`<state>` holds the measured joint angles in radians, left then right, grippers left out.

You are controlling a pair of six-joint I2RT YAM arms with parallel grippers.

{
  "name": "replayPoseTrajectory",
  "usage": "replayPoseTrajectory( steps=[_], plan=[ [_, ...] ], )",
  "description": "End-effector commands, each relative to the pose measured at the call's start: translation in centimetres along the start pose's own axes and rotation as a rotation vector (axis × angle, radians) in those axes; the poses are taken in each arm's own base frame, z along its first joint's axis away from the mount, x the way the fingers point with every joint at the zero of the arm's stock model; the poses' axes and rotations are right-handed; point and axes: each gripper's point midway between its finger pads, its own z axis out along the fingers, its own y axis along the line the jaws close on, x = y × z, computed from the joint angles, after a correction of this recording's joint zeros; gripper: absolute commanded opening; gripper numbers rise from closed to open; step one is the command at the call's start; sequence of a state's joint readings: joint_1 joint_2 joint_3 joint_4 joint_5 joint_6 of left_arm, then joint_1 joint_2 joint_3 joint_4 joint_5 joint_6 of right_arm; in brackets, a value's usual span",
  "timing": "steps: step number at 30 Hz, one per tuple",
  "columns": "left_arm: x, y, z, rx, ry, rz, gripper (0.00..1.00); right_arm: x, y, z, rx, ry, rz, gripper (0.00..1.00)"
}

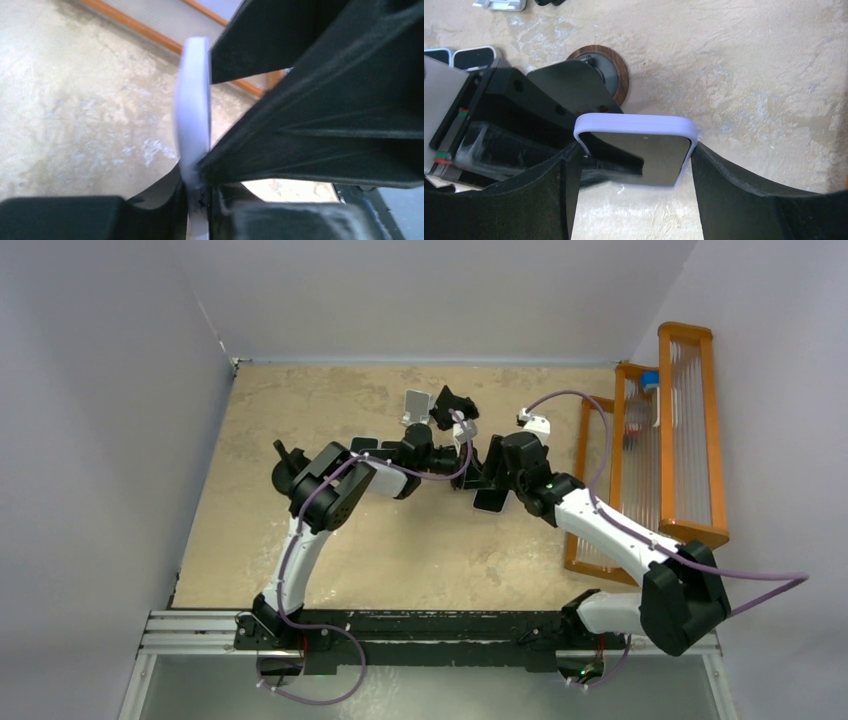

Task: Place the phone on the phone stand
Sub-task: Pick up the phone at the center of the board.

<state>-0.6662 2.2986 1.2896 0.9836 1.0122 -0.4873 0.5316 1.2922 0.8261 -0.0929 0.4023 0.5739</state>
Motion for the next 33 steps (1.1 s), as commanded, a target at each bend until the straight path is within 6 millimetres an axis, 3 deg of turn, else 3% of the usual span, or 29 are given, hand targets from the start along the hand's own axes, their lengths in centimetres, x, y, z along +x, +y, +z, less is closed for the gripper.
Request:
replayPoseTrajectory(
  steps=[1,5,8,11,13,18,20,24,30,33],
  plan=[
    [-2.8,-0.7,0.4,0.046,-0.044,0.087,0.00,-2.9,1.3,-1.4,-0.063,-0.088,0.023,0.17],
    [-3.1,-1.3,0.0,0.055,-0.048,0.098,0.00,-4.3,0.9,-2.5,-0.073,-0.145,0.035,0.70],
    [-3.9,-1.3,-1.7,0.039,-0.069,0.102,0.00,-6.3,0.4,-4.3,-0.121,-0.240,0.045,0.80],
    [-5.3,-1.9,-4.3,0.039,-0.097,0.090,0.00,-8.0,1.1,-7.1,-0.256,-0.367,0.047,0.91],
    [-6.4,-3.0,-5.7,0.057,-0.104,0.110,0.00,-8.9,2.5,-9.4,-0.403,-0.446,0.033,0.94],
    [-8.3,-6.3,-6.9,0.086,-0.091,0.175,0.00,-7.5,7.8,-13.9,-0.807,-0.486,-0.110,0.85],
    [-9.0,-7.7,-7.3,0.114,-0.086,0.188,0.00,-5.9,9.0,-13.7,-0.888,-0.434,-0.166,0.76],
    [-10.3,-9.8,-7.8,0.142,-0.092,0.218,0.00,-4.9,9.2,-13.3,-0.918,-0.417,-0.180,0.68],
    [-11.1,-11.8,-8.4,0.152,-0.085,0.243,0.00,-5.7,8.6,-14.1,-0.899,-0.484,-0.165,0.57],
    [-11.0,-12.2,-8.6,0.158,-0.082,0.246,0.00,-5.8,8.7,-14.5,-0.913,-0.490,-0.177,0.43]
  ],
)
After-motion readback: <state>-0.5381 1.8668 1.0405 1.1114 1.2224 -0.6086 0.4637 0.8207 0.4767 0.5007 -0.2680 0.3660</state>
